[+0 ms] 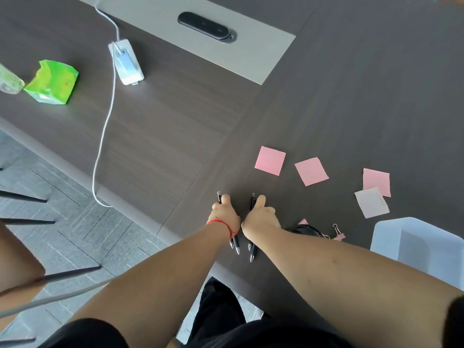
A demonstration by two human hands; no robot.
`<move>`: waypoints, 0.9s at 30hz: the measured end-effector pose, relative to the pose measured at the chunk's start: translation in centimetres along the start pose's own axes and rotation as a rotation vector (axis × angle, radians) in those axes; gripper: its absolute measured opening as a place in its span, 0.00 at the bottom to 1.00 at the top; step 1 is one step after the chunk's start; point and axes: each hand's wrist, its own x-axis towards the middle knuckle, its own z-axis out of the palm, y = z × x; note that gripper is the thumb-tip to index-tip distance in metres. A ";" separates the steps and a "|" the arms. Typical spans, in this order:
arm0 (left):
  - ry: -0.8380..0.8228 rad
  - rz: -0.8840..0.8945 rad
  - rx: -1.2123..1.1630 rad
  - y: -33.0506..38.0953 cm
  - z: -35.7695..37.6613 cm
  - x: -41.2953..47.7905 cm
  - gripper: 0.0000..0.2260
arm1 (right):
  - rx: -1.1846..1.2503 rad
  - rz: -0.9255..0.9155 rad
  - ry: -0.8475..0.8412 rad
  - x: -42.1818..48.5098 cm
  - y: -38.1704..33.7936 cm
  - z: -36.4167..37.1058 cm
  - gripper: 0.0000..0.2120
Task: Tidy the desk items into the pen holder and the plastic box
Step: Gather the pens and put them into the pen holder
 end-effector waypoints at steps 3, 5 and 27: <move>-0.029 0.022 -0.115 -0.8 -0.9 0.0 0.24 | 0.082 0.010 0.032 0.0 -0.2 0.2 0.30; -0.030 0.032 -0.205 -1.2 -1.9 -0.2 0.23 | 0.138 0.034 0.050 0.2 -0.1 -0.3 0.27; 0.005 0.603 -0.339 7.9 4.3 -9.0 0.34 | 1.166 -0.126 0.225 -6.5 17.3 -8.8 0.09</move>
